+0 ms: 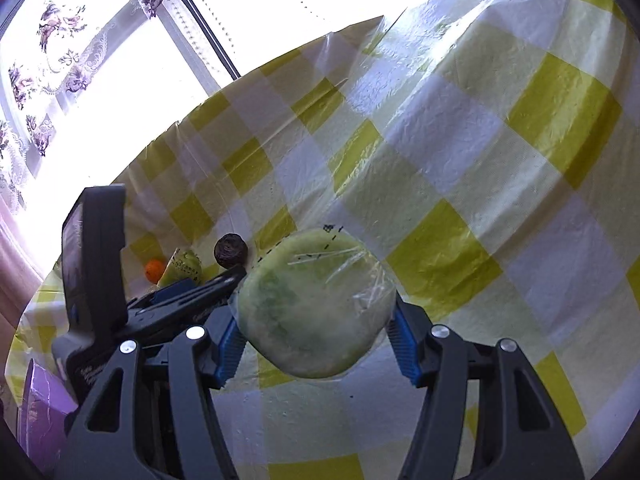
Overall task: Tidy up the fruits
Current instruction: 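Grasp the wrapped green fruit with the right tool while the left tool grasps a dark fruit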
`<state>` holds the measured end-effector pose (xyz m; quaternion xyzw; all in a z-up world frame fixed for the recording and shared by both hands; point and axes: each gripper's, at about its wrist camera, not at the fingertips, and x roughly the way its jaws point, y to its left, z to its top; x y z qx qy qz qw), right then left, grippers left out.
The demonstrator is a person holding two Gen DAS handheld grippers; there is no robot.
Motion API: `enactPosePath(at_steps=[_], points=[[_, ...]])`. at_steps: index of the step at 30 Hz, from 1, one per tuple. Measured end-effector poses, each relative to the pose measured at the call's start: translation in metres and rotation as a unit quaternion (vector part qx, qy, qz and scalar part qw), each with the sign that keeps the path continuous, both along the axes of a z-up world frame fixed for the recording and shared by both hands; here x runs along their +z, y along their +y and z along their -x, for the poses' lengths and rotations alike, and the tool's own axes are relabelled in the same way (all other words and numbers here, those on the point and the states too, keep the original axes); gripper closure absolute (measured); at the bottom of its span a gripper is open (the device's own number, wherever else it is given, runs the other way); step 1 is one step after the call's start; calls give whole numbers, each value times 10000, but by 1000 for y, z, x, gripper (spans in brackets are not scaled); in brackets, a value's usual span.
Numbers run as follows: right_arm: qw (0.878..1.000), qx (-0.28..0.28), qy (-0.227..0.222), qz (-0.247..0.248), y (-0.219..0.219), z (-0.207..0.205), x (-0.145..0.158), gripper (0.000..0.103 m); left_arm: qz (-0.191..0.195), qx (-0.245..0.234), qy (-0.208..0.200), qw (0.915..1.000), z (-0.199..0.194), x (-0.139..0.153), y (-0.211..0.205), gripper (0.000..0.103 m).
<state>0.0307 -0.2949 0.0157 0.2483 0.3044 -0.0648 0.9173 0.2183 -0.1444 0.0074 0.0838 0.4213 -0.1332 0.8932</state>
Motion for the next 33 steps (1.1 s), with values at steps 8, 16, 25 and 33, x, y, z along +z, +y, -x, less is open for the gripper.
enactPosePath(at_steps=[8,16,25,33], points=[[10000,8,-26,-56,-1,1,0,41,264,-197,122,9994,7,0,7,70],[10000,51,66,-36,1,-3,-1,41,1370,791,-459,9863,170,29,122,70],[9999,39,147,-14,1,-6,-2,41,1413,1359,-213,9804,227,6,176,70],[9997,55,246,9,2,-9,-4,41,1704,1344,-174,9760,226,0,183,70]])
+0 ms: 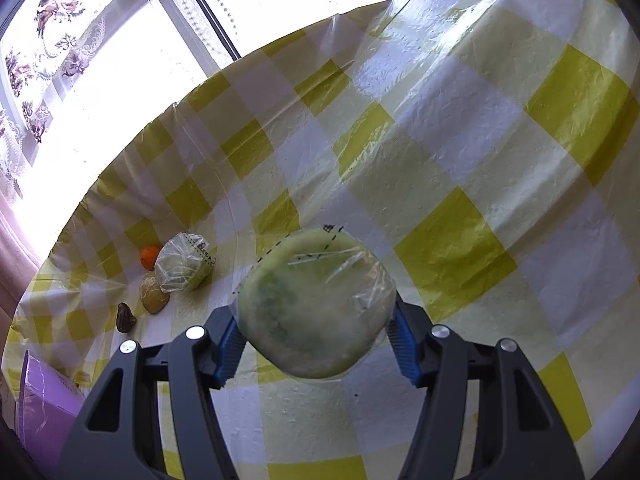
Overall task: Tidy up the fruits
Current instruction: 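Grasp the wrapped green fruit with the right tool while the left tool grasps a dark fruit, then carry the green fruit and dark fruit into the box and open both tools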
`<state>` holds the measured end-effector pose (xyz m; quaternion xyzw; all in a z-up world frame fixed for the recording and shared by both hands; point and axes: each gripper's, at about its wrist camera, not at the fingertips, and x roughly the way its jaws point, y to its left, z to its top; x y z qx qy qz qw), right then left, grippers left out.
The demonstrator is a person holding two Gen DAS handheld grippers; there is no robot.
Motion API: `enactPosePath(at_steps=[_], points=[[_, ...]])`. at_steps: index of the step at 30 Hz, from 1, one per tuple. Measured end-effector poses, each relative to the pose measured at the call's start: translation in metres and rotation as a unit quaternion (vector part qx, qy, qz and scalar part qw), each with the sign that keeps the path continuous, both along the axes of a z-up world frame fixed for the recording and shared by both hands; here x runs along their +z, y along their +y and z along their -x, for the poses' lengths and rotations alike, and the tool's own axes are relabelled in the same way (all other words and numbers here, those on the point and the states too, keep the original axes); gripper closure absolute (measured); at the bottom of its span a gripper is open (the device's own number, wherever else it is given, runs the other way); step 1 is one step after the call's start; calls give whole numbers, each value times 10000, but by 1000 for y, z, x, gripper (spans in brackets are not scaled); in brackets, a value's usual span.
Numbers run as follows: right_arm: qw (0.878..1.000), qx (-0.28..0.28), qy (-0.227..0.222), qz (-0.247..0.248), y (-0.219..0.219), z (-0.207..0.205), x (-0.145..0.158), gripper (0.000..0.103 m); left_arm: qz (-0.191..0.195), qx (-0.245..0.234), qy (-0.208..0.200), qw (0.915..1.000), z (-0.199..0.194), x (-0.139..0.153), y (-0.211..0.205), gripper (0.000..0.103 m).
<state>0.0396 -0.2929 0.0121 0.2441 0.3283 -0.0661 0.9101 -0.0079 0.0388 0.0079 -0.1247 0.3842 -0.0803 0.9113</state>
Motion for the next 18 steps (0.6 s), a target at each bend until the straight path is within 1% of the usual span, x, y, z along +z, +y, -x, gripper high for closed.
enactPosePath(at_steps=[12,16,18], points=[[10000,-35,21,31,-1,-1,-1,41,225,-71,-229,9995,4,6,3,70],[9999,-115,-6,85,2,6,0,41,293,-100,-332,9990,8,9,3,70],[10000,-4,12,30,8,10,0,41,306,-111,-351,9989,9,9,4,70]])
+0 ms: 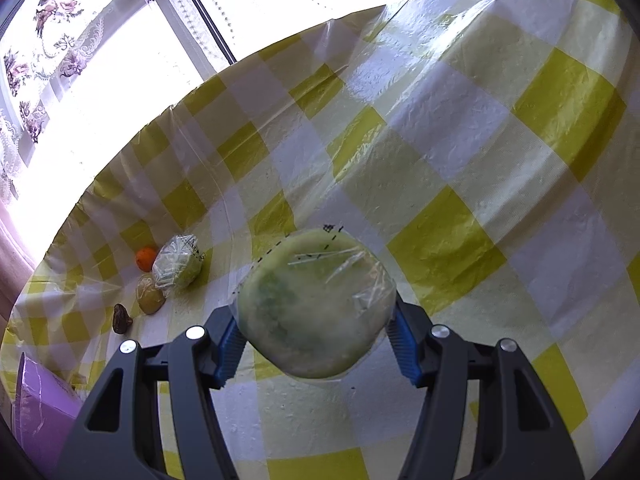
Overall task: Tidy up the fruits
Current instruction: 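Carry the green fruit and dark fruit into the box and open both tools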
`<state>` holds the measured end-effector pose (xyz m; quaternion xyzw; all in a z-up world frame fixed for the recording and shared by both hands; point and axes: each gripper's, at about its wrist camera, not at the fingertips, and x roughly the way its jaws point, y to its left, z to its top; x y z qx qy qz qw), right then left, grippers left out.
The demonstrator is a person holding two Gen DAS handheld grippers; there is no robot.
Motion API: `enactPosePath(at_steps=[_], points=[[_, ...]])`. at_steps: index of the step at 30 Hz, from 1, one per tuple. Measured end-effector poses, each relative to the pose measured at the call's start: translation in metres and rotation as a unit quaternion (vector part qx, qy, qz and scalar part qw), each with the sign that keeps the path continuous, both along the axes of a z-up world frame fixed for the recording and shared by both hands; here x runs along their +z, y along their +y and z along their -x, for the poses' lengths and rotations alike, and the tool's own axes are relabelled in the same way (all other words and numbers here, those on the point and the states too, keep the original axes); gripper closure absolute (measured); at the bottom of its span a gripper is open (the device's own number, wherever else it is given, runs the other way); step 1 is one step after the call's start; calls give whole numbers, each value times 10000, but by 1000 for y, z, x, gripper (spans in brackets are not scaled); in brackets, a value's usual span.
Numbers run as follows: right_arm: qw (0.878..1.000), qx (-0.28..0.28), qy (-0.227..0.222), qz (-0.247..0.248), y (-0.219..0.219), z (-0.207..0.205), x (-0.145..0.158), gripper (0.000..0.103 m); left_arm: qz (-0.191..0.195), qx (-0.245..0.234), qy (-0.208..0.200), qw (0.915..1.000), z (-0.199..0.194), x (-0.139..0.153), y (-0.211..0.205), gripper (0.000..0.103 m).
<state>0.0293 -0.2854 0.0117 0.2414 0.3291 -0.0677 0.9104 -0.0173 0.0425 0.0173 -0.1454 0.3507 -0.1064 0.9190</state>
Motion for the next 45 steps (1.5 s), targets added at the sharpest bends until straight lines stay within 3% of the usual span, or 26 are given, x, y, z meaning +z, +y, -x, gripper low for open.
enactPosePath(at_steps=[5,14,22,27,31,35,41,45], points=[[9993,217,210,-206,25,25,-11,41,-71,-40,-5,10000,2,1,-1,70],[9890,1348,363,480,111,84,-6,41,-368,54,-168,9992,36,7,4,70],[9761,2035,608,449,154,115,-9,41,-814,-24,-1000,9916,92,49,5,70],[9681,2469,147,416,183,132,23,41,-787,222,-1585,9840,129,86,21,70],[9523,2991,-472,378,216,146,62,41,-798,597,-2082,9730,164,116,46,70],[9297,3542,-935,392,255,158,93,41,-678,1088,-2324,9641,192,138,83,70],[8908,4292,-1394,534,315,178,124,41,-684,1887,-2463,9482,219,154,136,70],[8692,4639,-1571,676,350,184,133,41,-765,2395,-2302,9401,221,151,167,70]])
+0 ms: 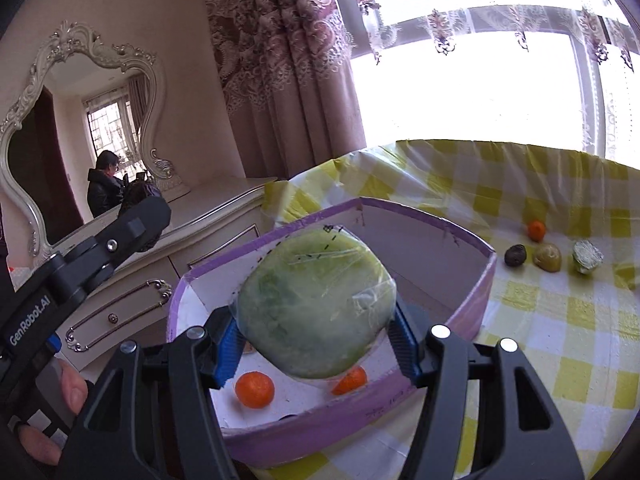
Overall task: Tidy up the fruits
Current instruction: 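Carry the green fruit and dark fruit into the box and open both tools, then lift both open tools out of the box and back over the table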
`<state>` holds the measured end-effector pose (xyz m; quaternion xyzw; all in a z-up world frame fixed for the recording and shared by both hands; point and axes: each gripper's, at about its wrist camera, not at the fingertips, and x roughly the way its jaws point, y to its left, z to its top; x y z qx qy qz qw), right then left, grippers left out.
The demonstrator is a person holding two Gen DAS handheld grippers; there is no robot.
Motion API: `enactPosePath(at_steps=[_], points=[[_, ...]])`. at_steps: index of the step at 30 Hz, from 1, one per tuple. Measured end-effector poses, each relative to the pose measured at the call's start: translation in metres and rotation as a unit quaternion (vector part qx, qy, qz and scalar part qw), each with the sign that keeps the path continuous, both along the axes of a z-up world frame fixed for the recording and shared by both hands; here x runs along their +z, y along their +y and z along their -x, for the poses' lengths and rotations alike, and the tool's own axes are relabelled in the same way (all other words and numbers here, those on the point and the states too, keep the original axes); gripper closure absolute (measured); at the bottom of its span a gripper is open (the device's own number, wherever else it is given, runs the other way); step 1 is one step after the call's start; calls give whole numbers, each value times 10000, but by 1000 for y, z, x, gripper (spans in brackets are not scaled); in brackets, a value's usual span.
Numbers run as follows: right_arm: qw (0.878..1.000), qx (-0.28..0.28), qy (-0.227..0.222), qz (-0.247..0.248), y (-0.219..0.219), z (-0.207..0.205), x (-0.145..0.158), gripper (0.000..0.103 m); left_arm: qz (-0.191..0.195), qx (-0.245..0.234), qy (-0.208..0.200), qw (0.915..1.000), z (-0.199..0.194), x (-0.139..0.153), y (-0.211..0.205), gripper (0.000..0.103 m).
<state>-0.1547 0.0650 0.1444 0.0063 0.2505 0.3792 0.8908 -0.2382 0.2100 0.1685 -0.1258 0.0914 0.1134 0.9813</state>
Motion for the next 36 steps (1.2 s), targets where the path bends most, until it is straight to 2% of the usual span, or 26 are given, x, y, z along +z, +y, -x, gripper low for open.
enactPosePath(at_steps=[3,6,13,15,16,18,21,25,26,27,28,29,31,33,36], points=[[9994,202,-30,271,26,-3,-4,41,147,382,235,9989,-4,-9,24,70],[9968,258,-8,752,49,-7,-17,41,280,721,660,9948,-15,-24,42,70],[9810,227,271,1906,72,-18,-66,41,599,921,1931,9750,-49,-74,65,70],[9738,200,52,2263,77,-16,-74,41,129,1067,2041,9730,-52,-75,56,70],[9718,187,18,2352,79,-16,-76,41,30,1087,2083,9720,-53,-76,54,70],[9714,213,66,2365,80,-17,-77,41,-63,1171,2141,9697,-53,-78,53,70],[9652,271,110,2600,84,-19,-79,41,-364,1355,2355,9617,-57,-80,53,69],[9611,319,178,2738,86,-22,-81,39,-570,1376,2556,9552,-60,-82,53,69],[9607,319,175,2753,86,-22,-81,36,-629,1382,2604,9535,-62,-82,52,66],[9607,285,148,2757,85,-22,-81,26,-671,1349,2635,9528,-63,-83,50,61],[9608,206,110,2764,84,-22,-80,19,-661,1251,2640,9541,-64,-83,49,49],[9613,147,168,2746,82,-24,-81,4,-667,1154,2650,9550,-65,-84,46,43],[9626,190,155,2696,80,-24,-81,3,-804,1102,2721,9526,-68,-86,38,27],[9623,184,147,2710,80,-24,-81,3,-979,1108,2737,9504,-70,-87,30,20],[9636,206,104,2663,80,-23,-81,2,-993,1180,2699,9505,-70,-86,29,17]])
